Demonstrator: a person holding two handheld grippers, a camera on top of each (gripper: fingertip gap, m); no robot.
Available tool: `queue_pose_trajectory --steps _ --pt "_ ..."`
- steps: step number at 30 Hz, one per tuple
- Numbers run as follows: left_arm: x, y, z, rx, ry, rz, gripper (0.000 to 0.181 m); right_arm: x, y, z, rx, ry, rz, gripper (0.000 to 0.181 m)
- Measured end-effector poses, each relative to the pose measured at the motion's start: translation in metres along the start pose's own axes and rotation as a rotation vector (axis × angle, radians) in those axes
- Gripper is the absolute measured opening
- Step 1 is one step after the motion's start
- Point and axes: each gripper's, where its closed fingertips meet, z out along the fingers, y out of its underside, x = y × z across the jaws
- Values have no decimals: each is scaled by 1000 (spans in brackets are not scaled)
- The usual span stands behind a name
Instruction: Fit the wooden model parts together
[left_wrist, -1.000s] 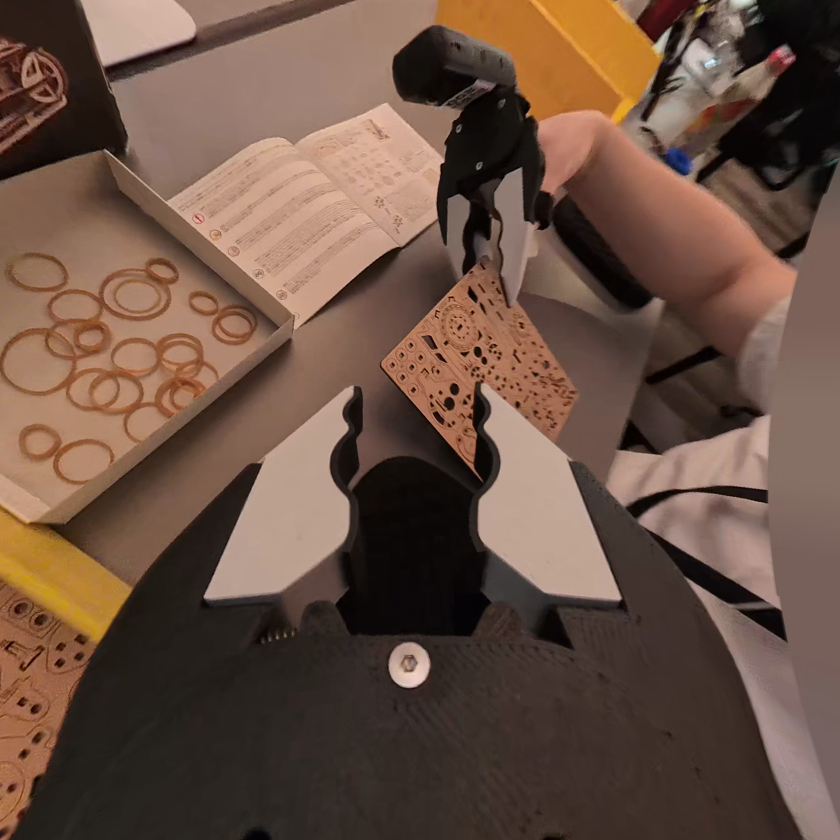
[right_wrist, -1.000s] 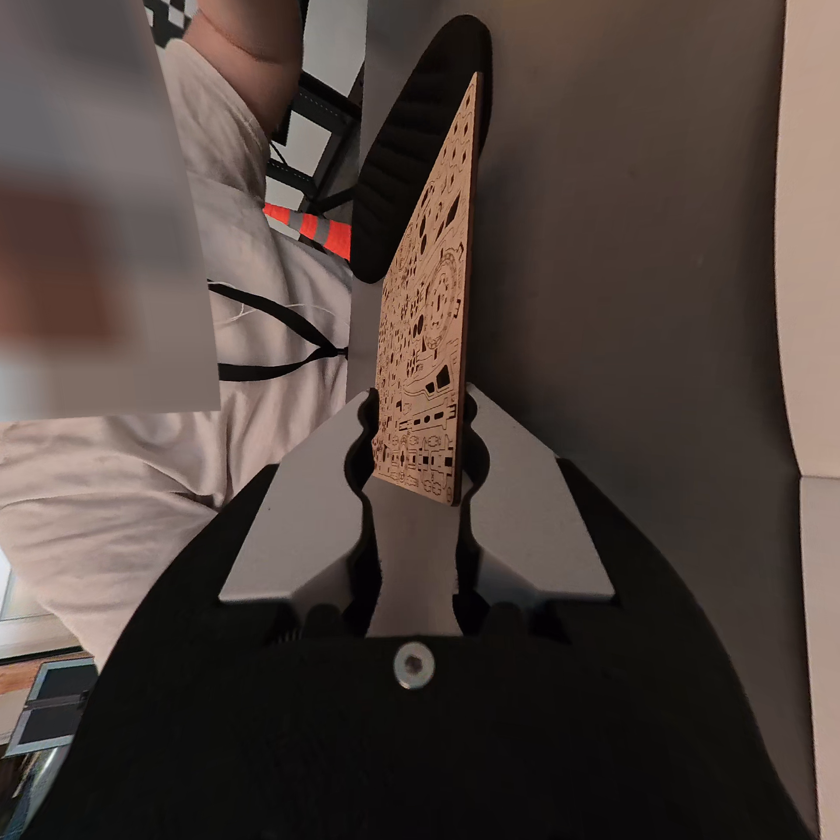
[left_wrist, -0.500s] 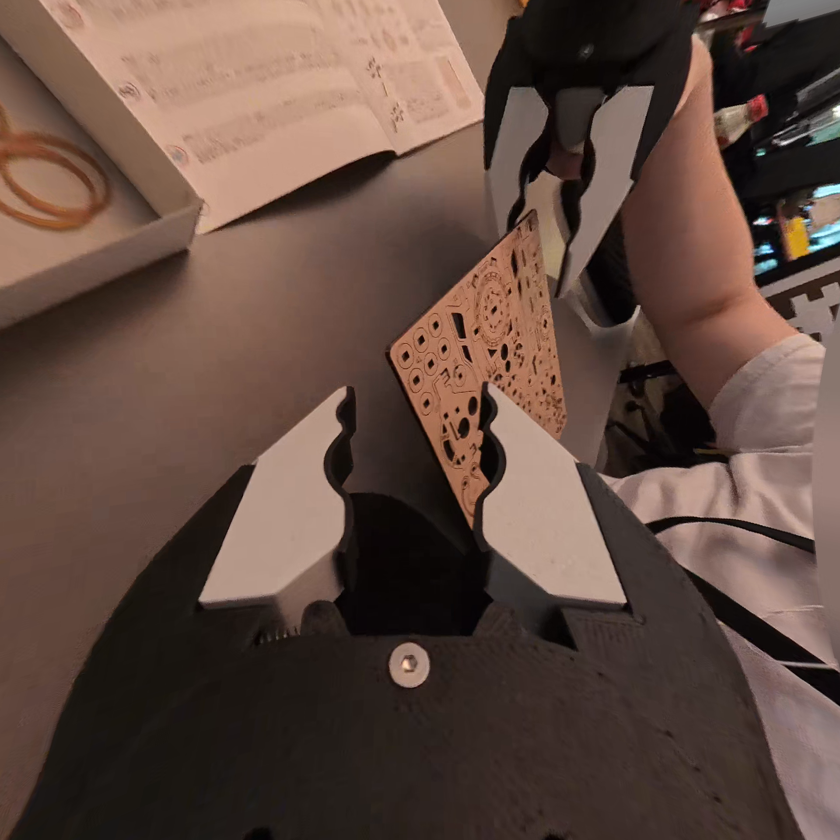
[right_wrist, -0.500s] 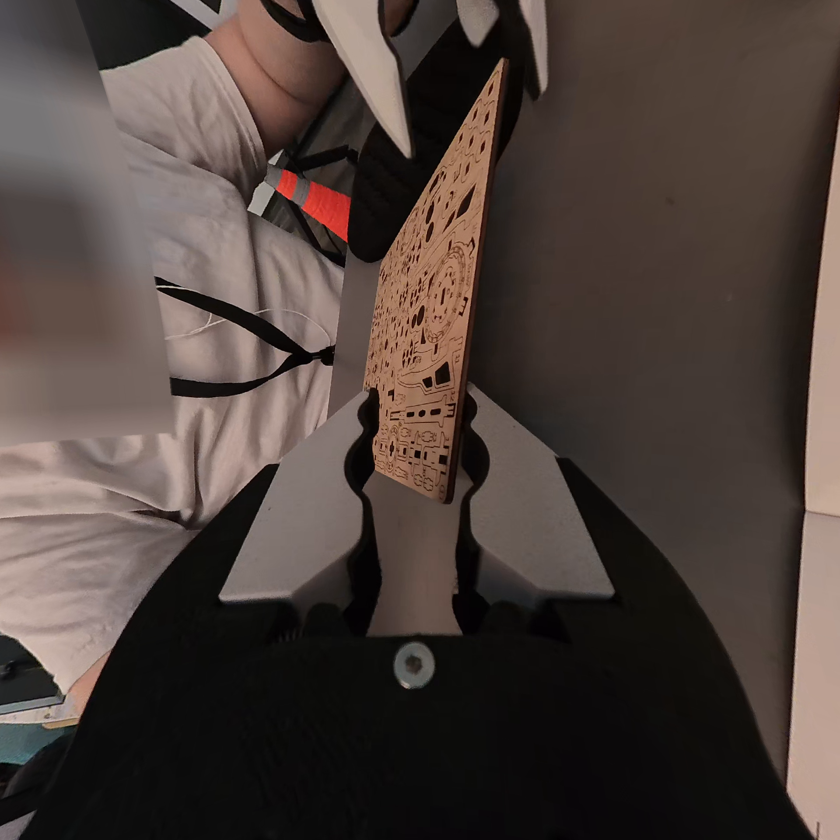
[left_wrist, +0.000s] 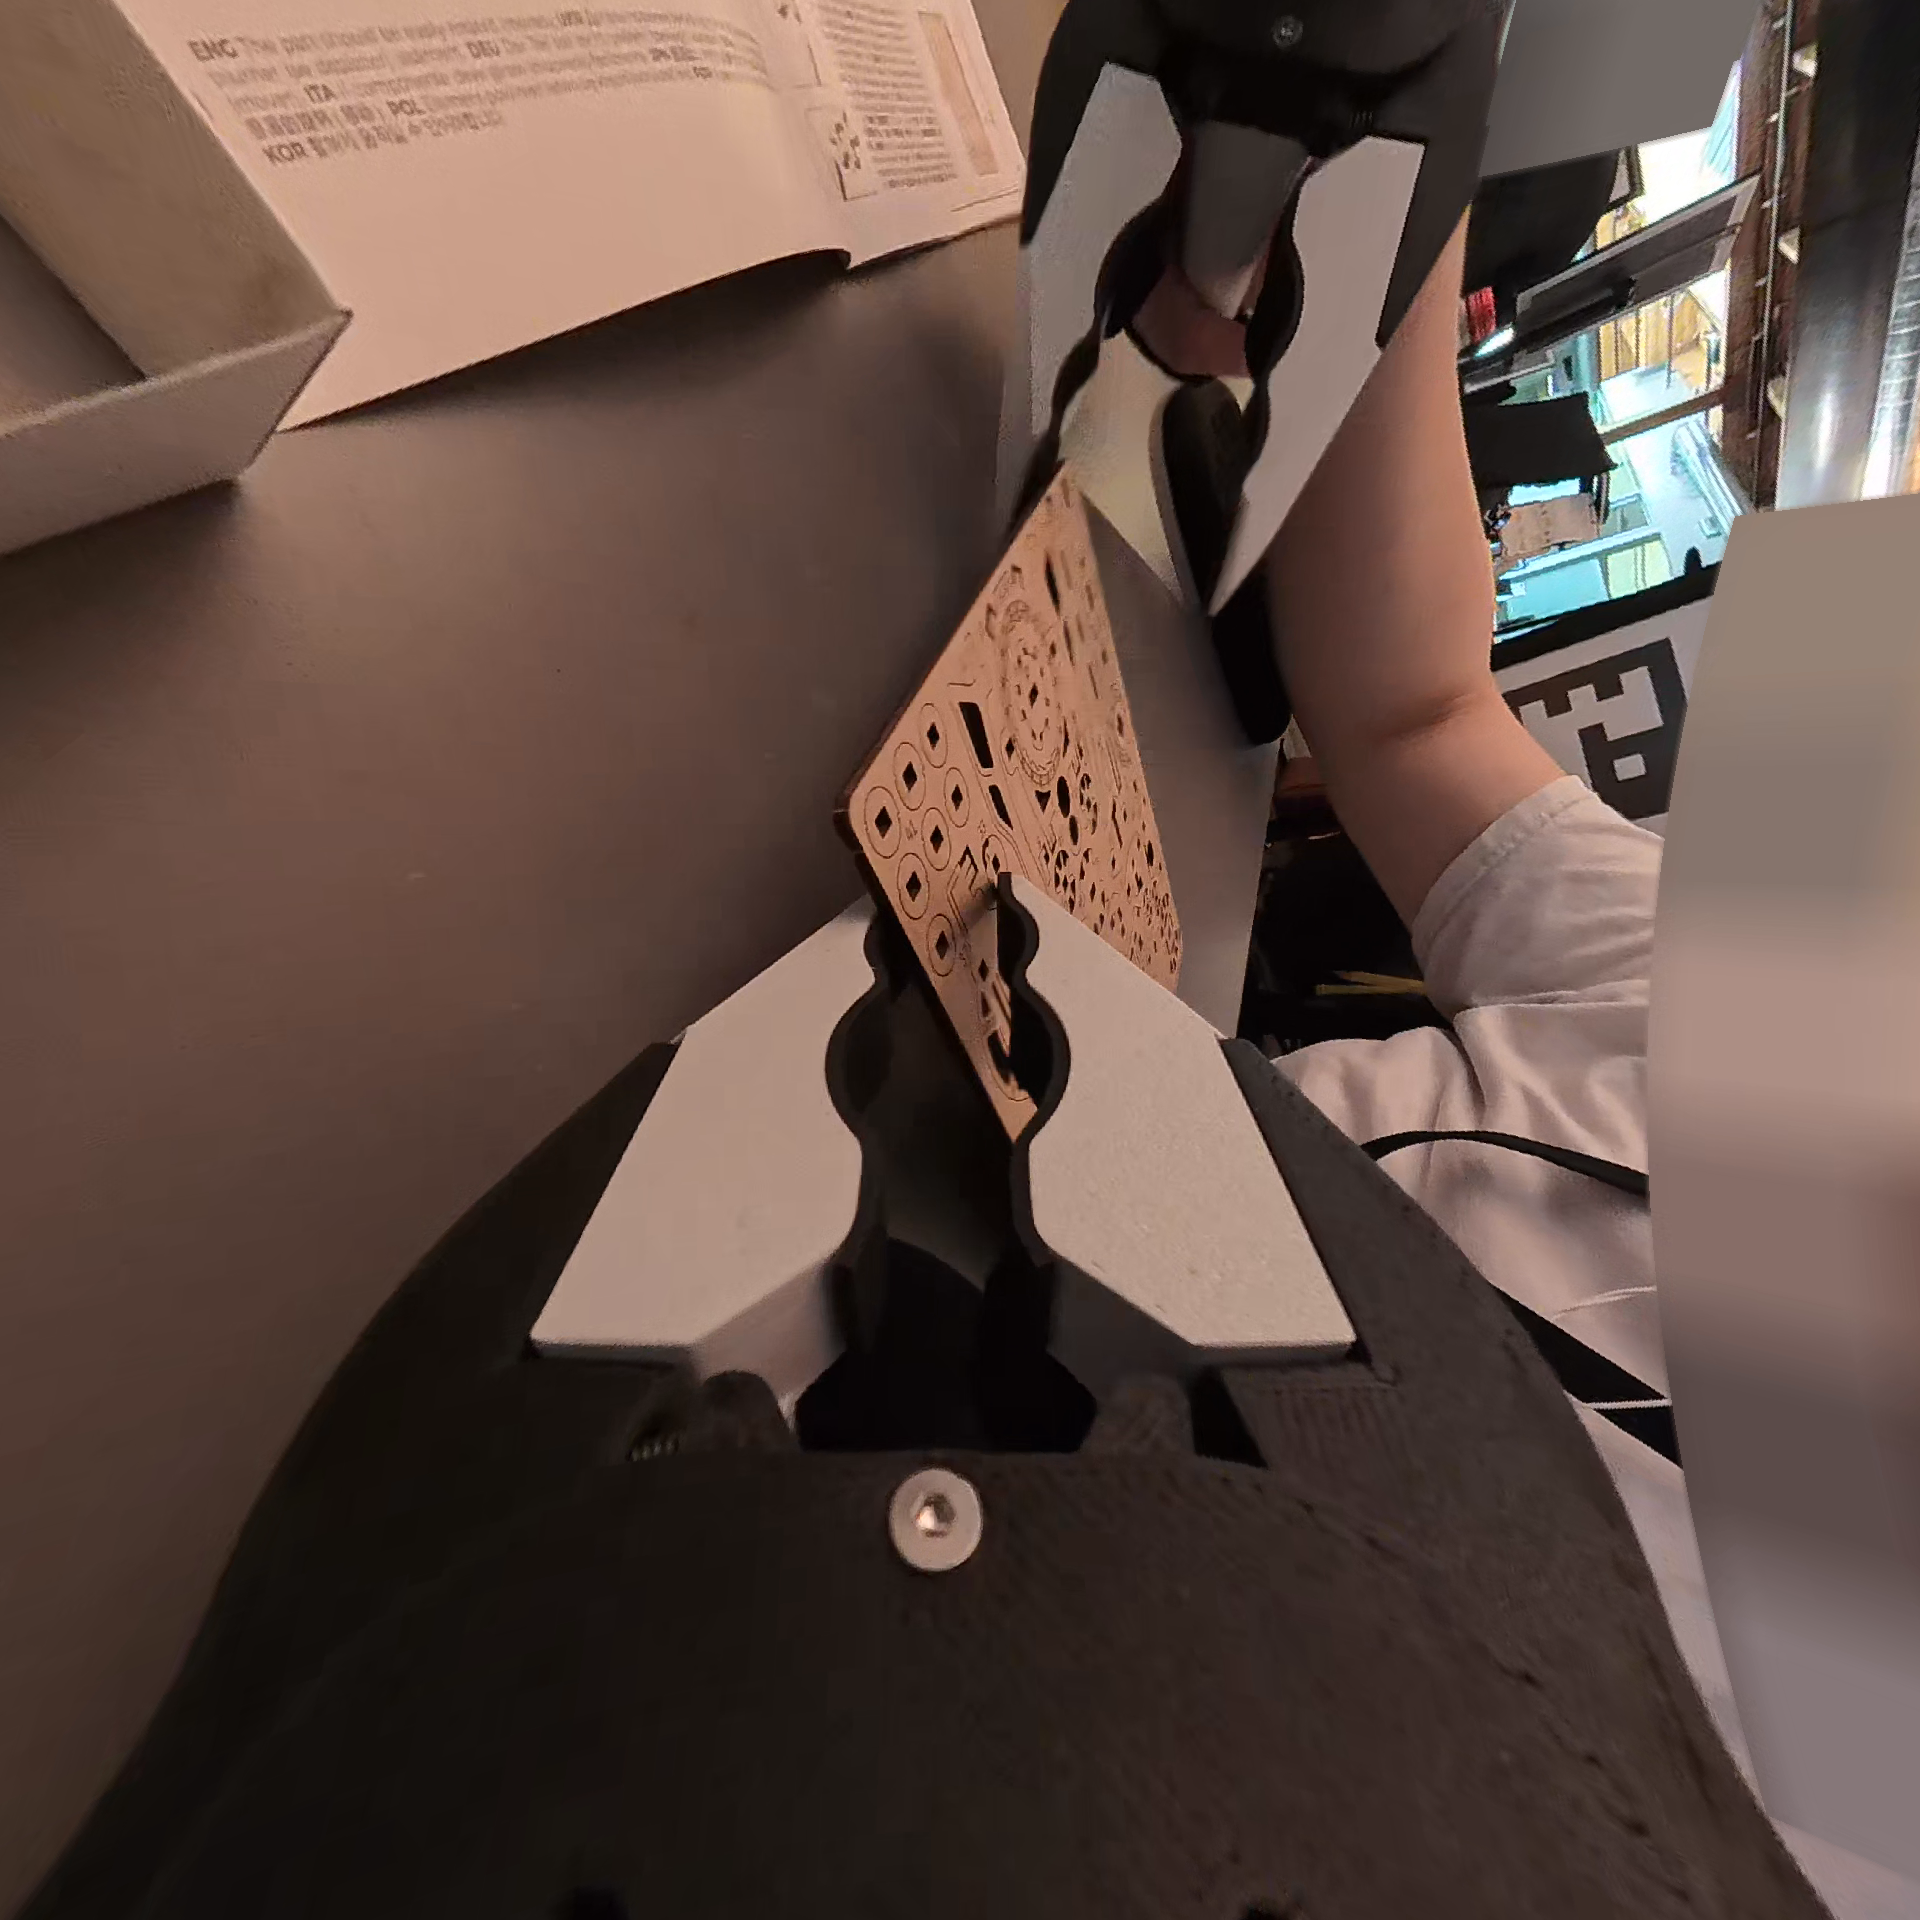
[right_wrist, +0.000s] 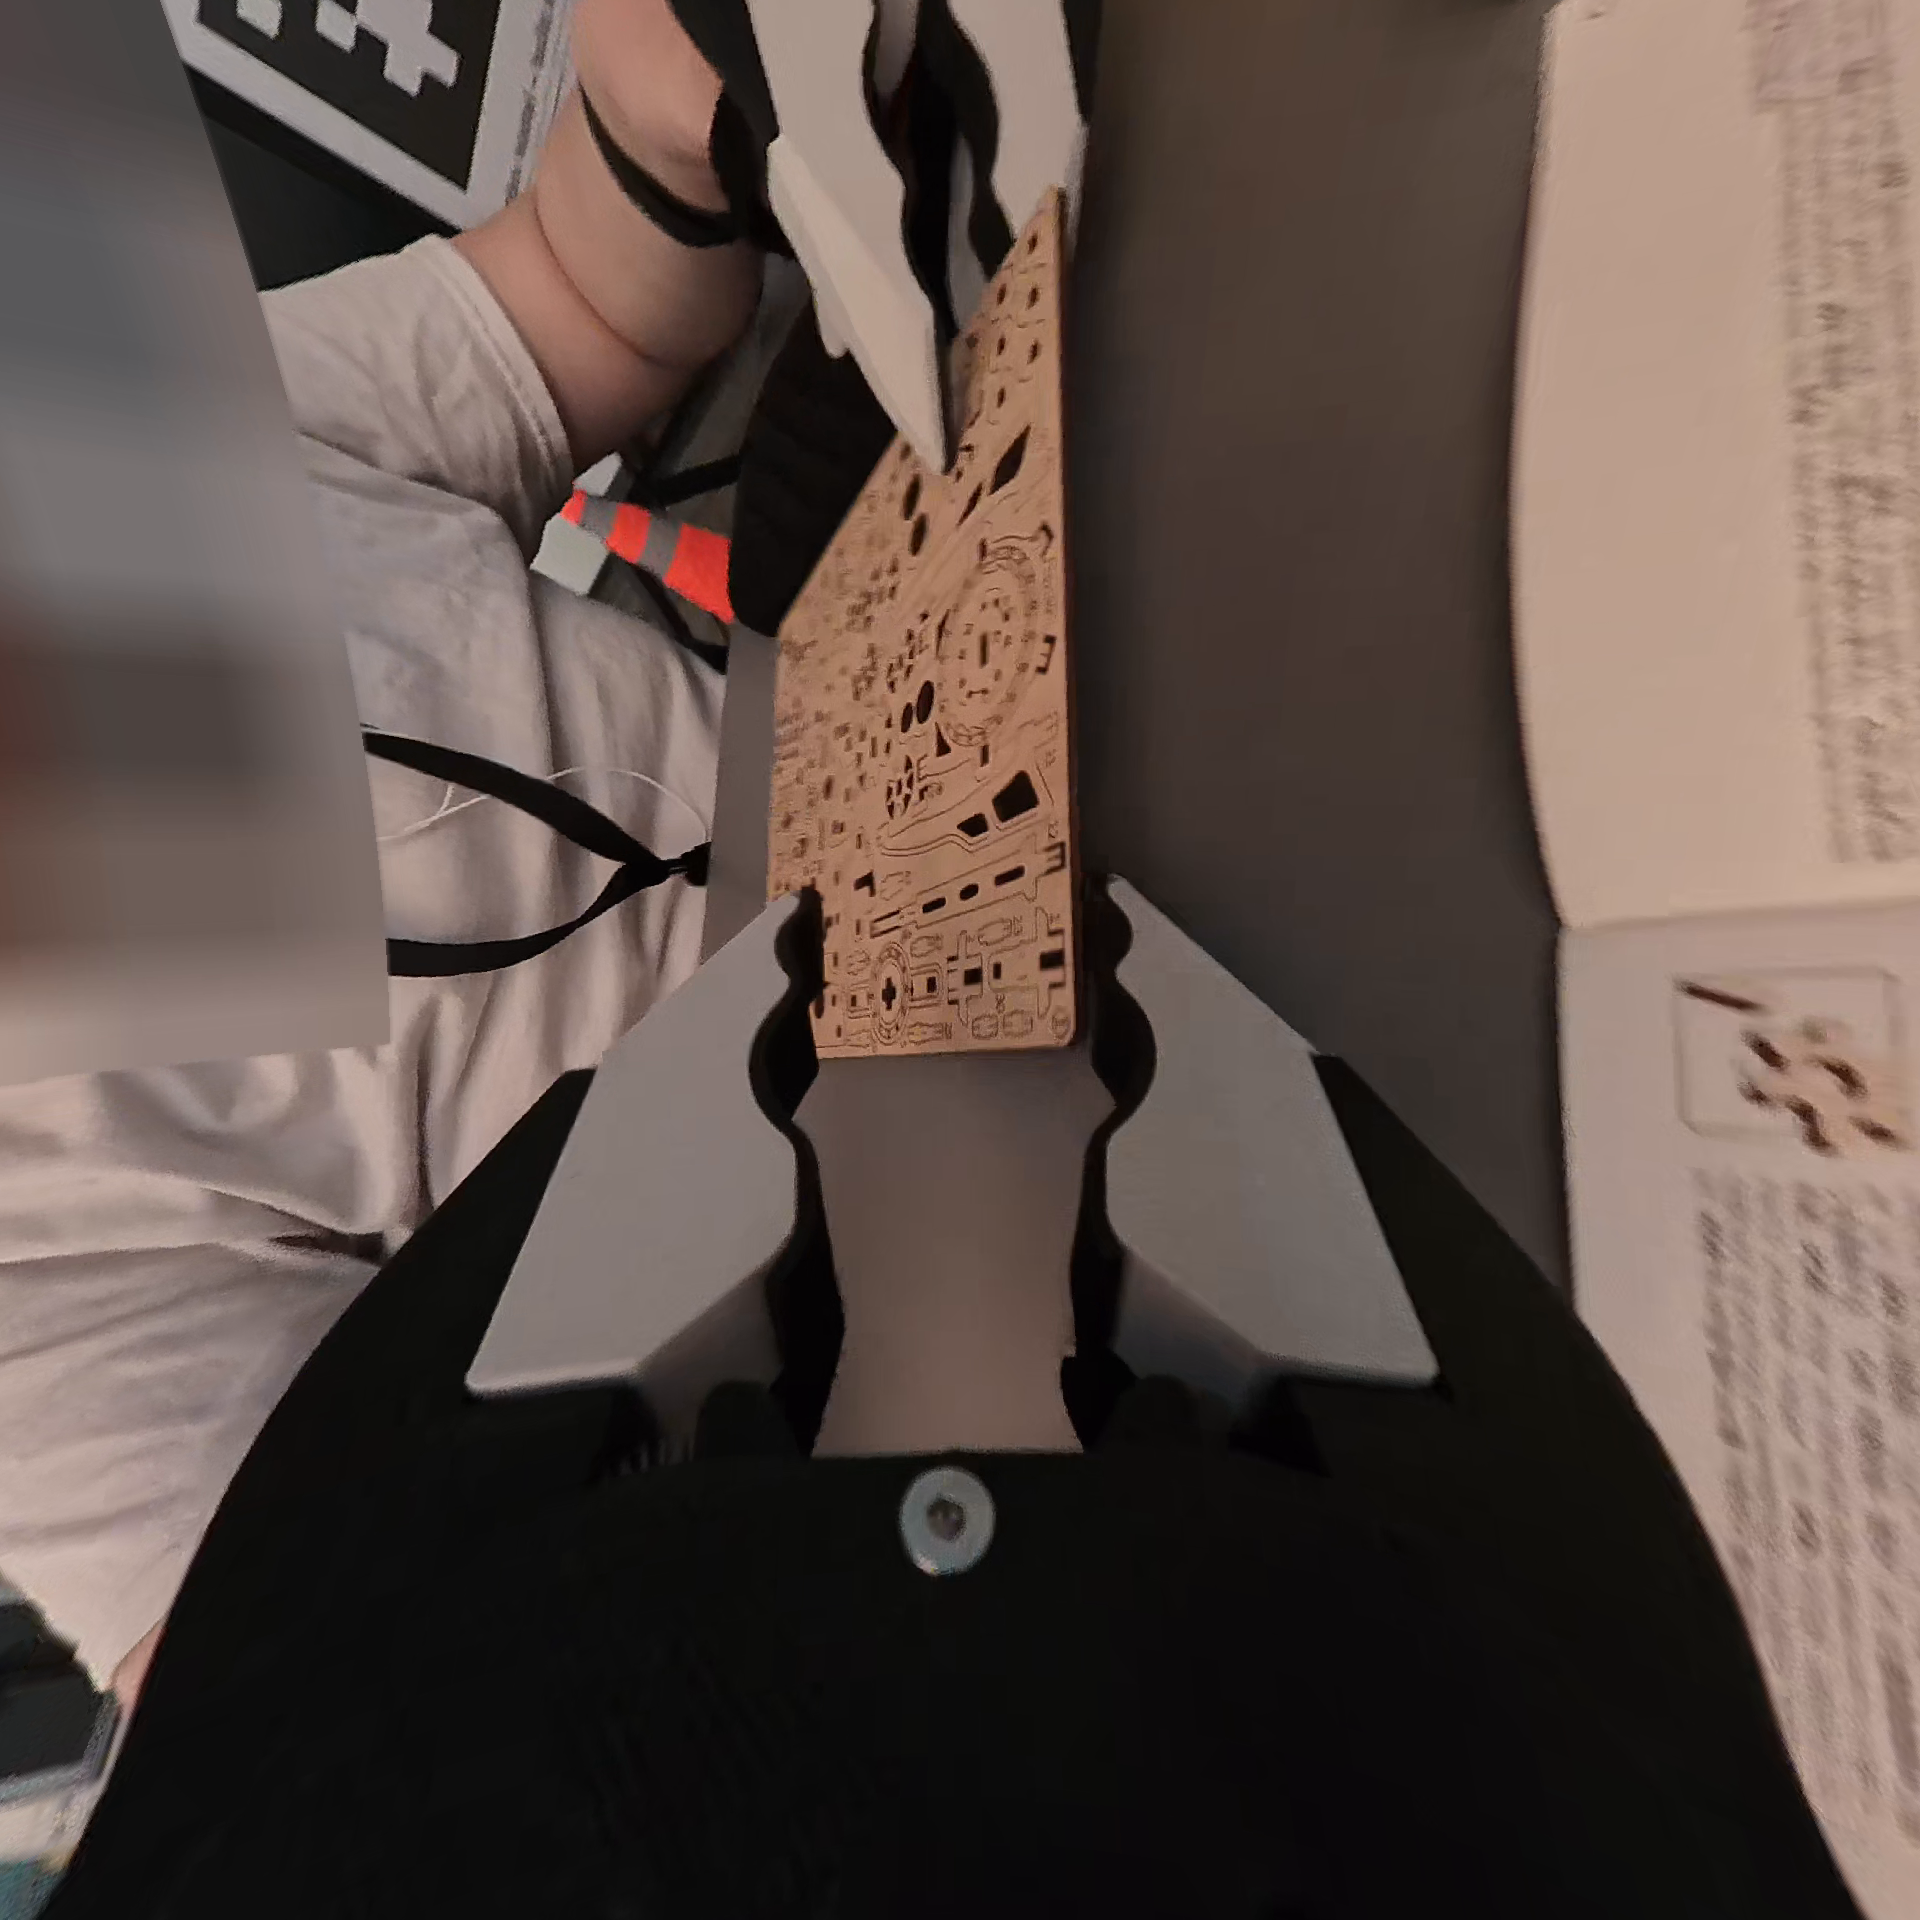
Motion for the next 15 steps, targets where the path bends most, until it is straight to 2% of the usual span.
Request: queue_pose_trajectory --steps 4,10,15 --pt "-3 0 2 -14 -20 -2 15 8 4 -16 71 88 -31 52" --pt "-5 0 4 -19 -26 -11 15 17 24 -22 91 300 -135 54" --pt "-10 -3 2 6 -39 -57 21 15 14 -20 218 438 -233 56"
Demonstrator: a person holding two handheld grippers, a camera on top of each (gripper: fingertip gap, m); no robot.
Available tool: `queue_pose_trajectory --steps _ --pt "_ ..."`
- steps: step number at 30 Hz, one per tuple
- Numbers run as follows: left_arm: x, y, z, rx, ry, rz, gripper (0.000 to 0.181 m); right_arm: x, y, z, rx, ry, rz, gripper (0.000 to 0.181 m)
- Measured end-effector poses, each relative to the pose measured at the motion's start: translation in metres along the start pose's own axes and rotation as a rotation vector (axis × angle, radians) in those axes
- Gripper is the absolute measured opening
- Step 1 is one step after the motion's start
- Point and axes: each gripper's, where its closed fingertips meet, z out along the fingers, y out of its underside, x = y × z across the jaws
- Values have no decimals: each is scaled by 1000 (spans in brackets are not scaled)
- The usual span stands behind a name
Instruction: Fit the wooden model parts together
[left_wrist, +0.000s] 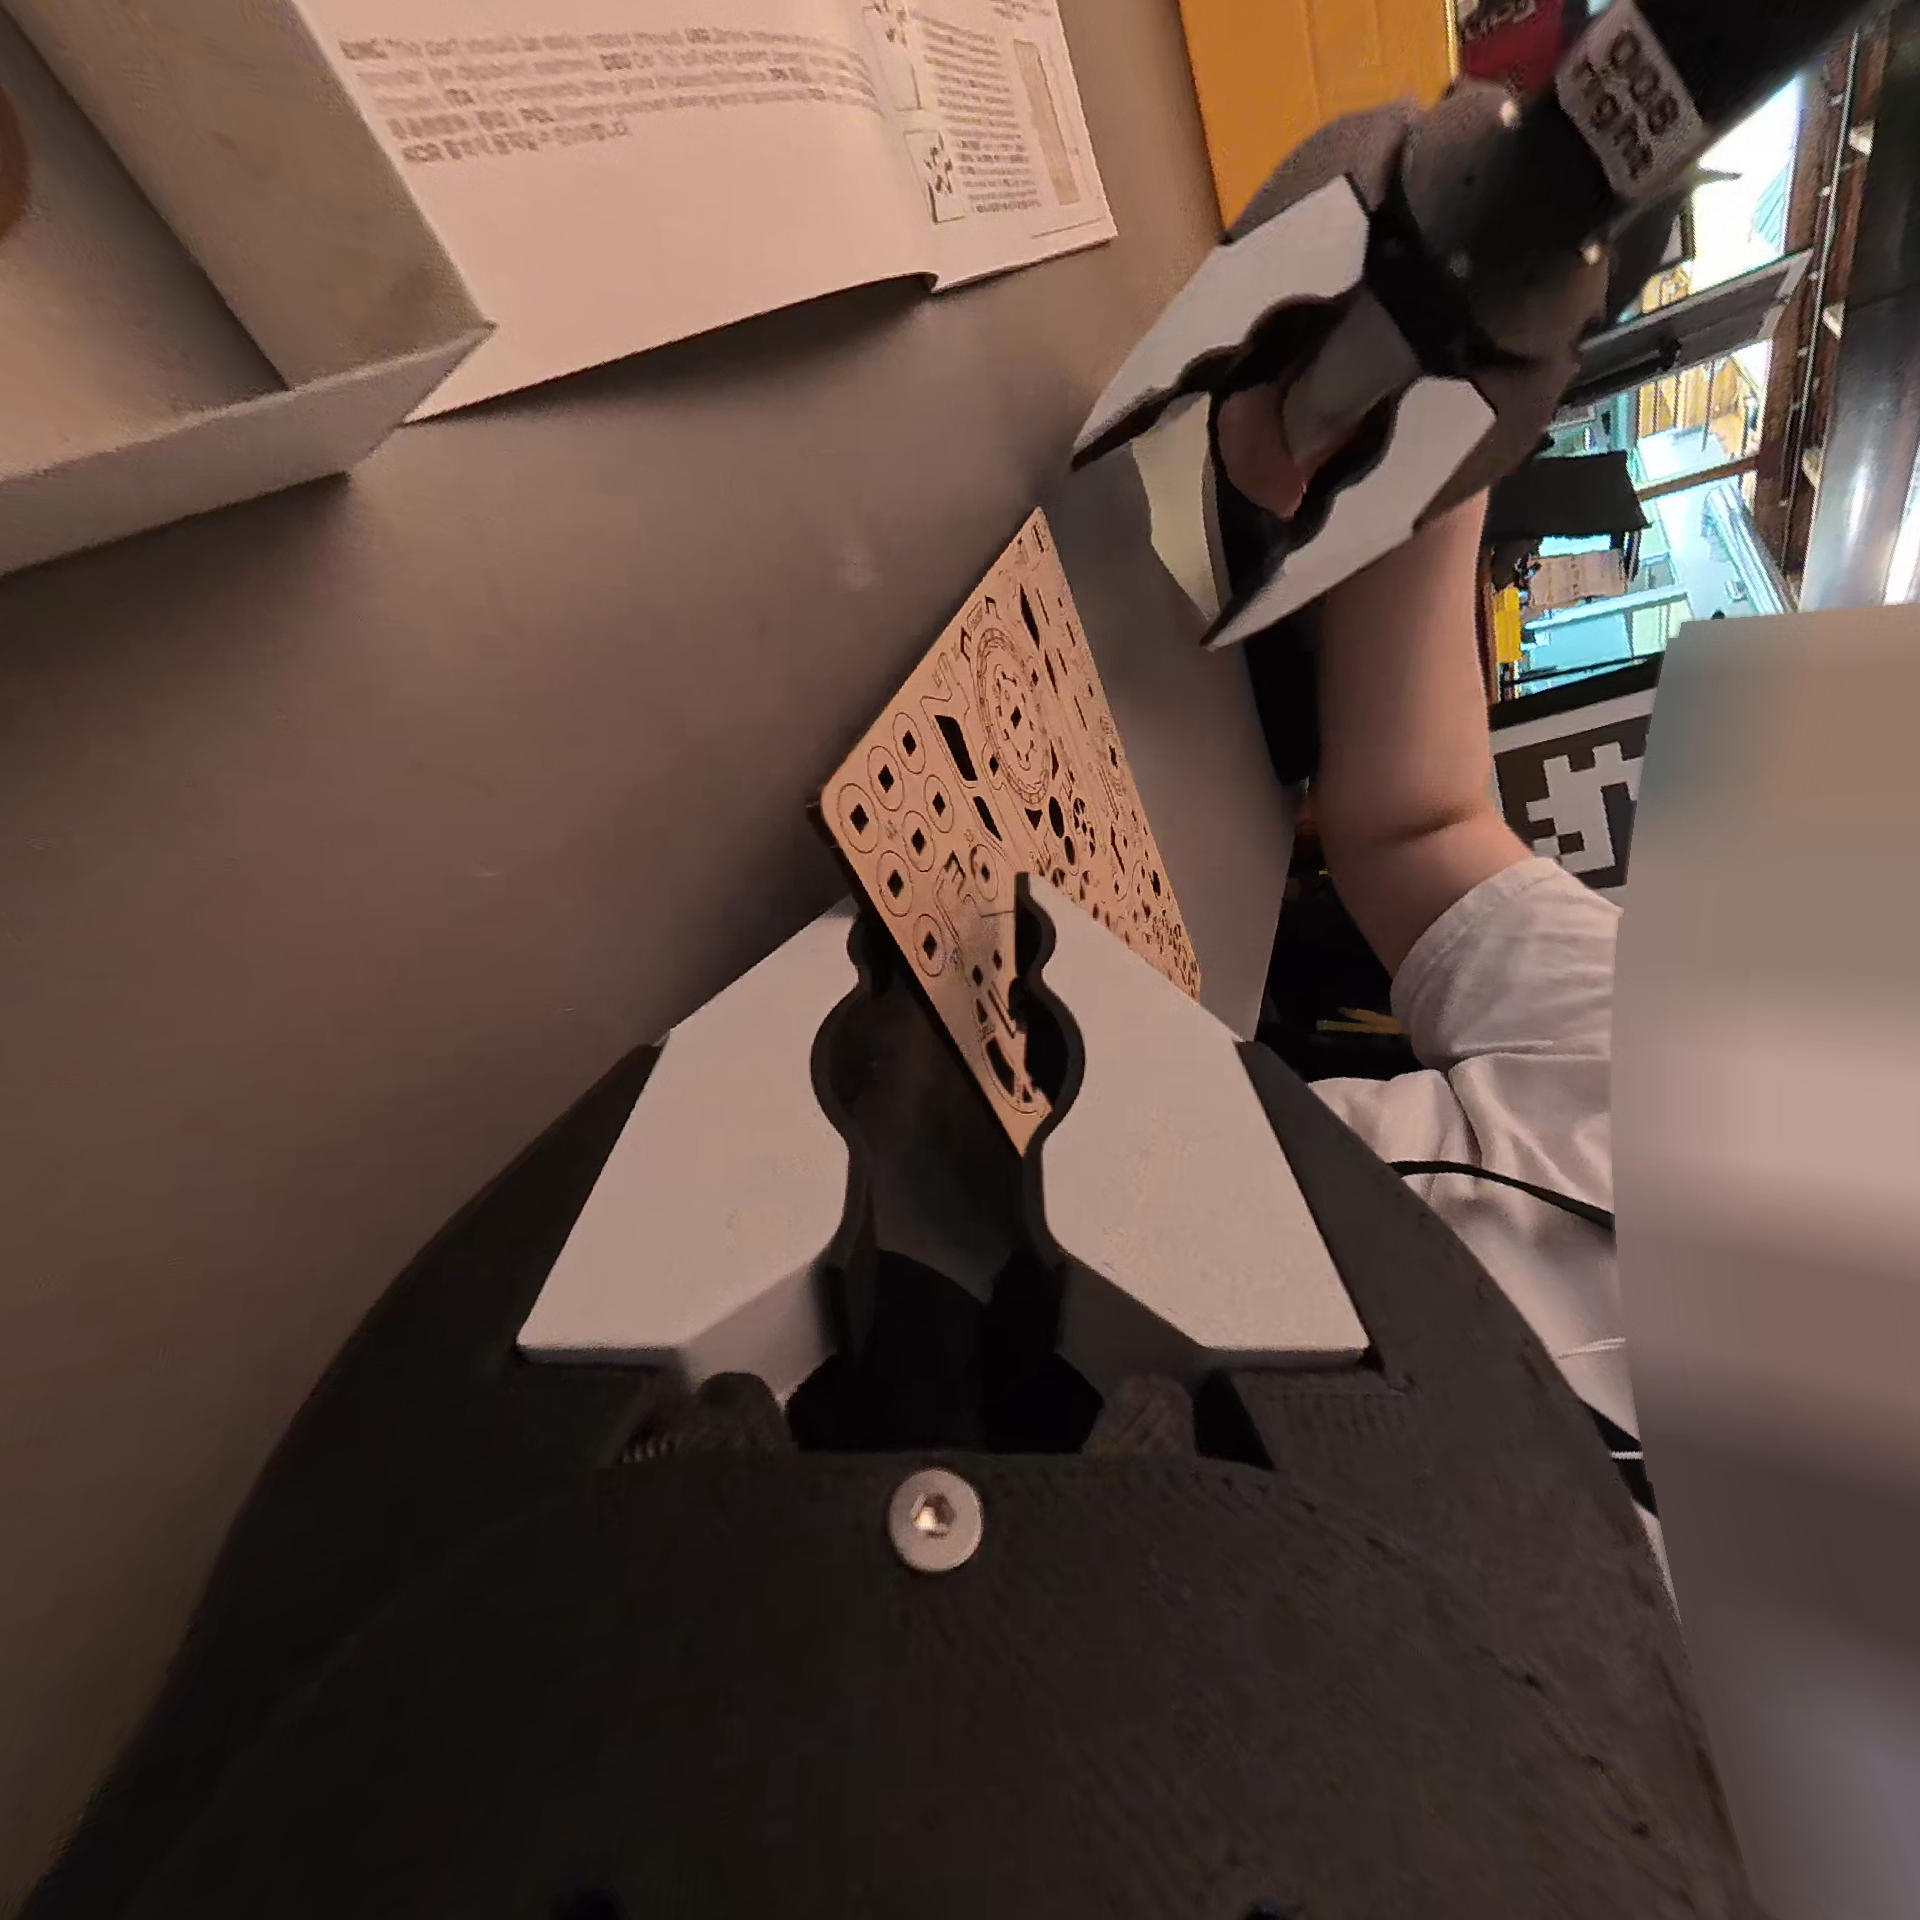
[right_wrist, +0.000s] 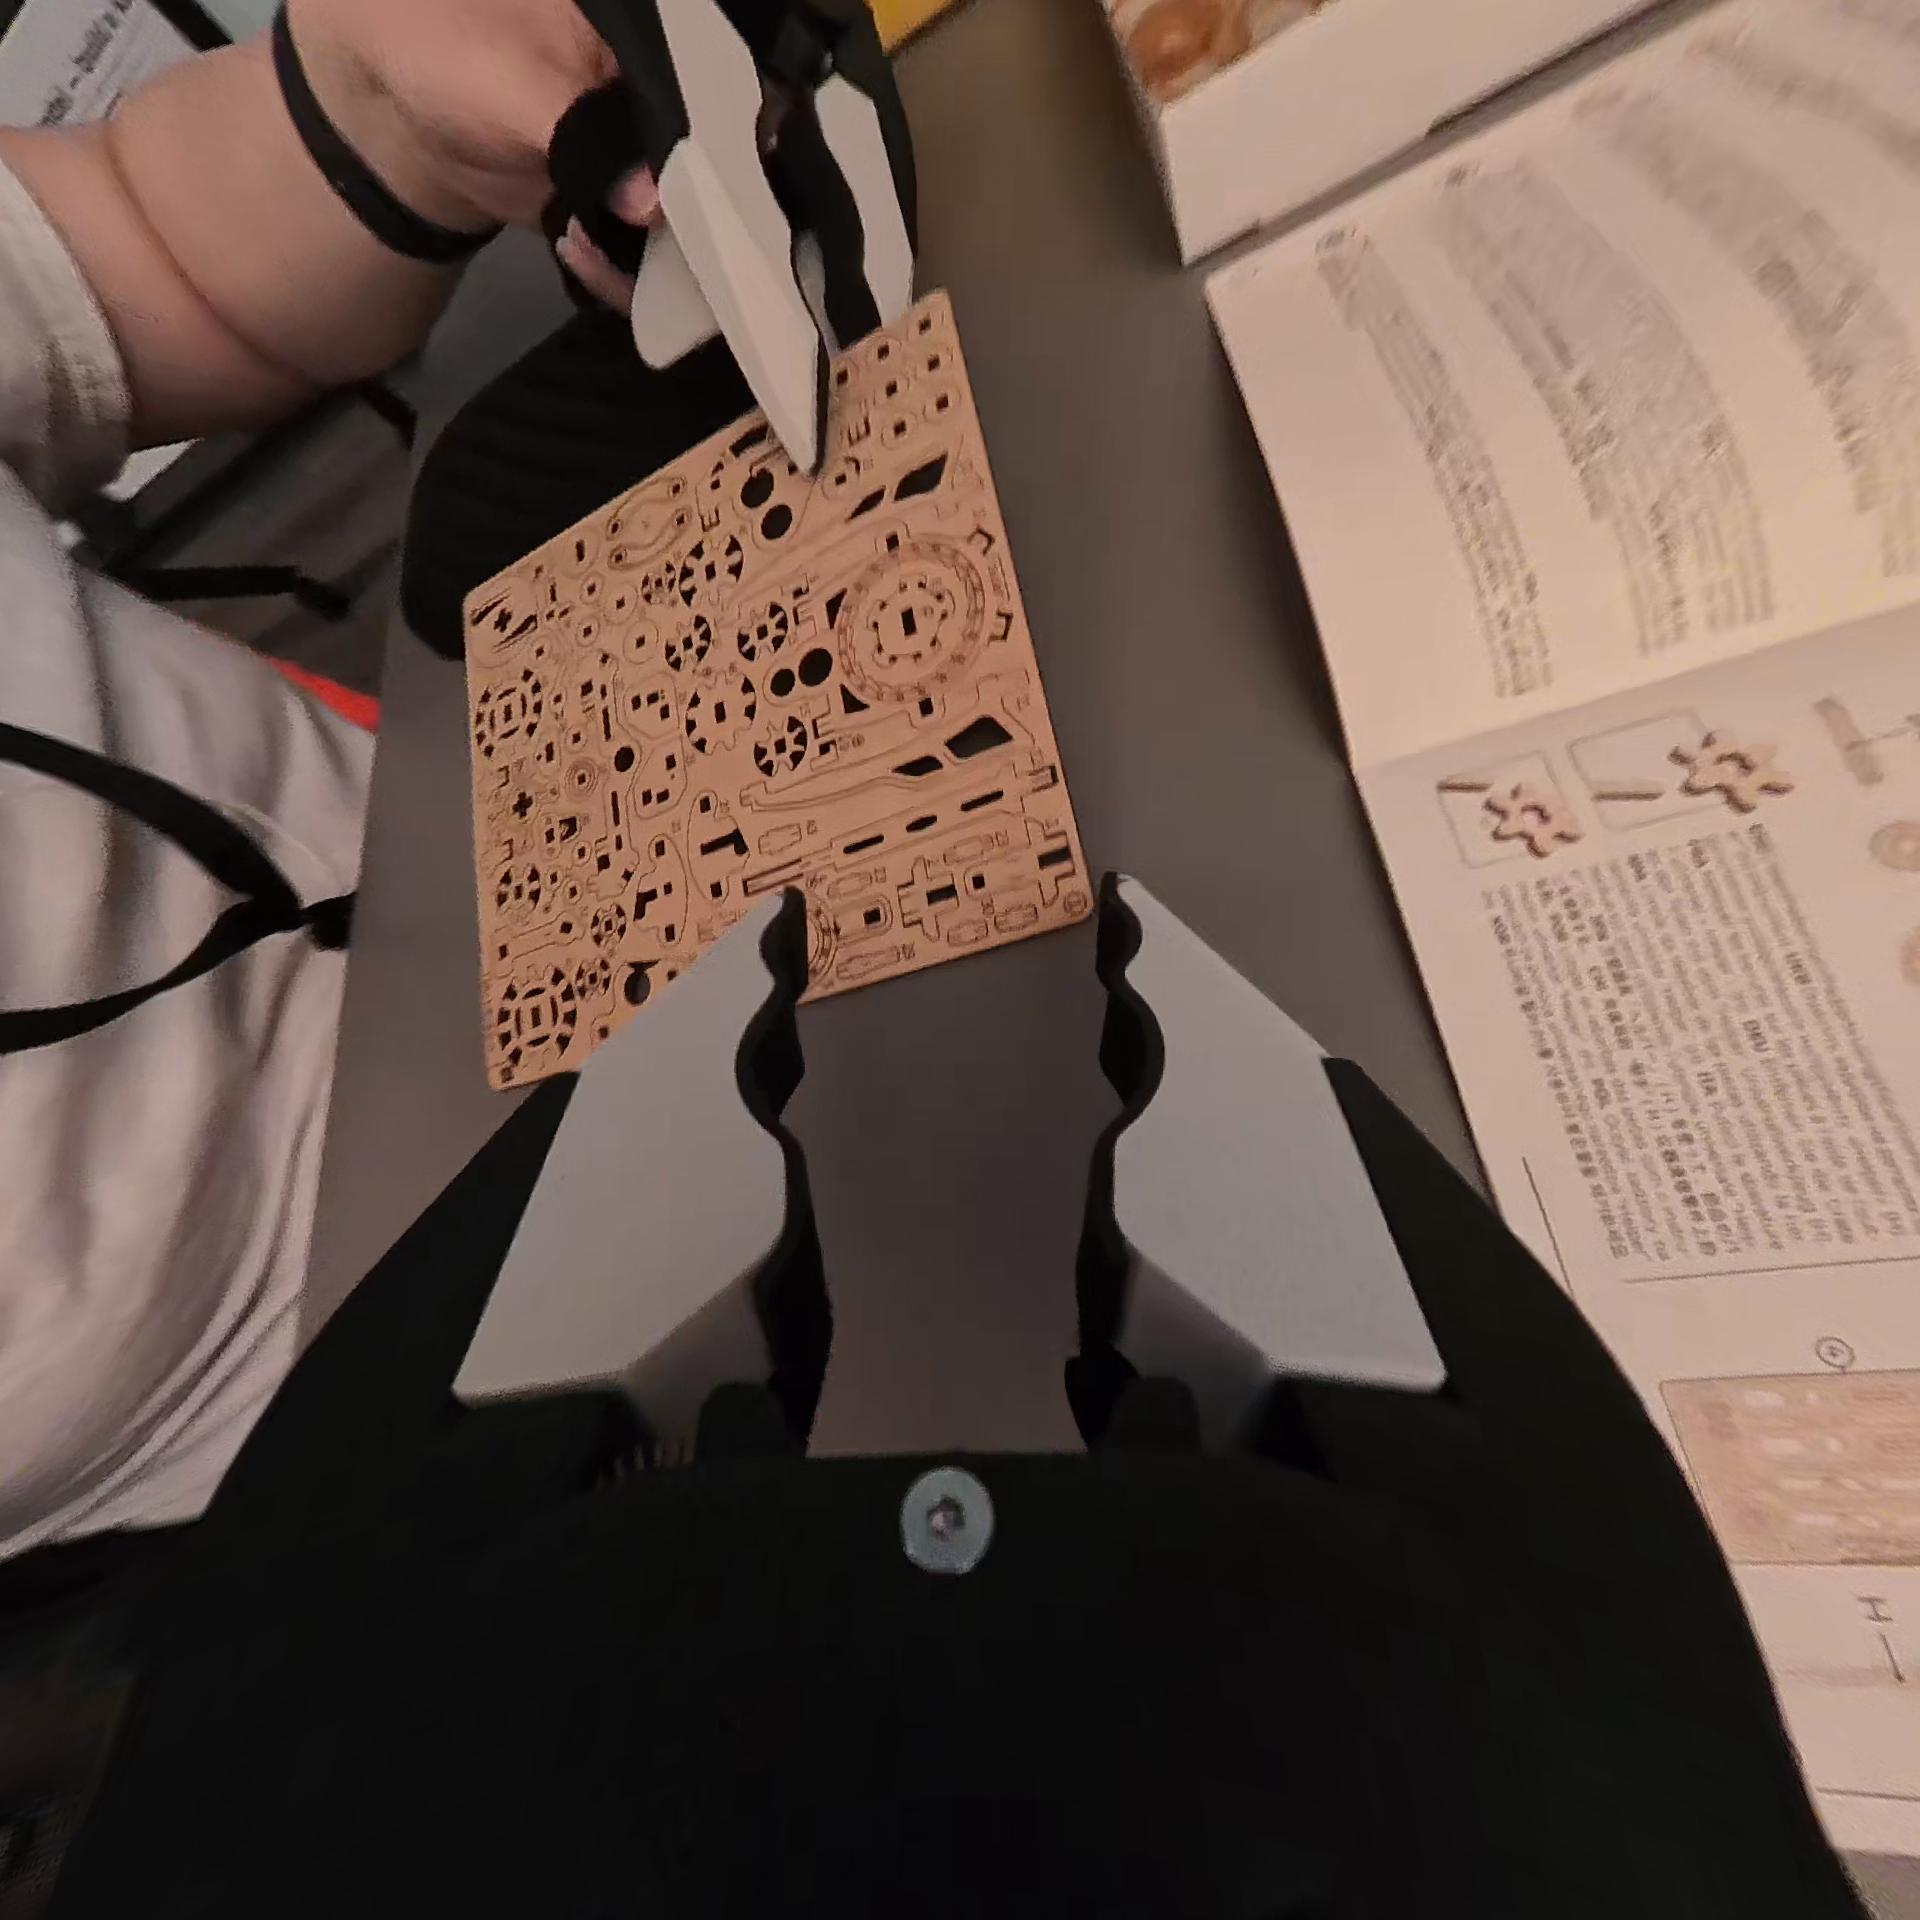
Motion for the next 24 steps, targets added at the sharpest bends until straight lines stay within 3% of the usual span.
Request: queue_pose_trajectory --steps 6,10,18,24 --pt "-3 -4 0 19 -6 -35 36 -3 -15 3 109 64 -107 79" --pt "2 -5 0 24 11 -43 45 -11 -32 9 141 -55 -90 84" --pt "10 -3 8 -12 28 -19 53 -22 -63 48 39 -217 -219 87" --pt "15 0 13 -34 49 -15 52 -21 -56 69 -97 -314 -197 87"
